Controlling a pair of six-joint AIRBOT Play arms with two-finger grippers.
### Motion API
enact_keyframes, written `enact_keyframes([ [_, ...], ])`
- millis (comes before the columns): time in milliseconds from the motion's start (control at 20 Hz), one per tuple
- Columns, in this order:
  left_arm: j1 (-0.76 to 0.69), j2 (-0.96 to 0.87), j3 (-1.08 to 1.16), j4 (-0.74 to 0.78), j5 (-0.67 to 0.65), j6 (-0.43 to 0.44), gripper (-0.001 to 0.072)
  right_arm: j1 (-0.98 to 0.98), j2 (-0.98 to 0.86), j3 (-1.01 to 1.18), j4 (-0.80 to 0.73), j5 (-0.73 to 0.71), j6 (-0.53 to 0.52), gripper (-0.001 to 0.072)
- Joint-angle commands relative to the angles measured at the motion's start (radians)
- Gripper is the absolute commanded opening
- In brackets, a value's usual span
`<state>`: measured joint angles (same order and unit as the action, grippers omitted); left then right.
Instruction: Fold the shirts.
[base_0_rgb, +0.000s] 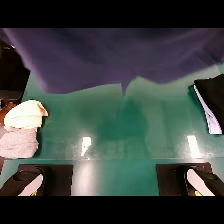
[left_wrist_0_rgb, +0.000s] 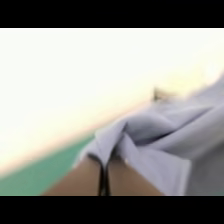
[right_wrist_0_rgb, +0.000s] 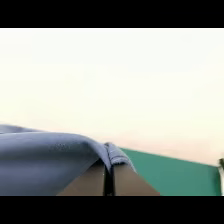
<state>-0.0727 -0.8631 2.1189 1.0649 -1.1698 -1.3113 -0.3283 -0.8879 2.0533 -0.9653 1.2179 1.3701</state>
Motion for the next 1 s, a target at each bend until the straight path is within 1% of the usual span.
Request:
enact_keyframes([
  [0, 0.0, 0.043, 0.002, 0.005, 0.013, -0.001, 0.0022, -0.117, 0.003, 0.066, -0.002, 0.074, 0.021, 0.0015],
  [150, 0.0, 0.008, -0.134, 0.026, -0.089, -0.002, 0.0022, -0.13, -0.018, -0.05, 0.026, 0.117, 0.039, 0.0015],
  [300, 0.0, -0.081, -0.334, 0.027, -0.197, -0.002, 0.0023, -0.117, -0.127, -0.154, 0.055, 0.249, 0.046, 0.0015],
  [350, 0.0, -0.124, -0.41, 0.027, -0.212, -0.001, 0.0023, -0.095, -0.169, -0.191, 0.05, 0.276, 0.055, 0.0015],
  [450, 0.0, -0.222, -0.555, 0.008, -0.198, 0.002, 0.0023, -0.027, -0.259, -0.283, -0.01, 0.28, 0.059, 0.0016],
  [550, 0.0, -0.33, -0.675, 0.0, -0.151, 0.008, 0.0023, 0.054, -0.343, -0.371, -0.09, 0.238, 0.058, 0.0016],
  [600, 0.0, -0.394, -0.713, 0.001, -0.109, 0.017, 0.0023, 0.091, -0.382, -0.408, -0.129, 0.19, 0.059, 0.0016],
  [650, 0.0, -0.458, -0.724, 0.005, -0.074, 0.028, 0.0023, 0.127, -0.424, -0.442, -0.157, 0.121, 0.059, 0.0017],
  [750, 0.0, -0.567, -0.724, 0.009, -0.002, 0.026, 0.0024, 0.174, -0.496, -0.481, -0.159, -0.026, 0.074, 0.0019],
  [800, 0.001, -0.603, -0.724, 0.009, 0.03, 0.026, 0.0095, 0.19, -0.527, -0.484, -0.155, -0.078, 0.1, 0.0027],
  [850, 0.003, -0.624, -0.724, 0.01, 0.057, 0.023, 0.0376, 0.202, -0.562, -0.473, -0.149, -0.105, 0.1, 0.0179],
  [900, 0.011, -0.632, -0.723, 0.011, 0.069, 0.002, 0.0592, 0.211, -0.595, -0.449, -0.146, -0.104, 0.1, 0.0391],
  [950, 0.026, -0.63, -0.719, 0.011, 0.067, 0.0, 0.0588, 0.212, -0.623, -0.414, -0.139, -0.078, 0.1, 0.042],
])
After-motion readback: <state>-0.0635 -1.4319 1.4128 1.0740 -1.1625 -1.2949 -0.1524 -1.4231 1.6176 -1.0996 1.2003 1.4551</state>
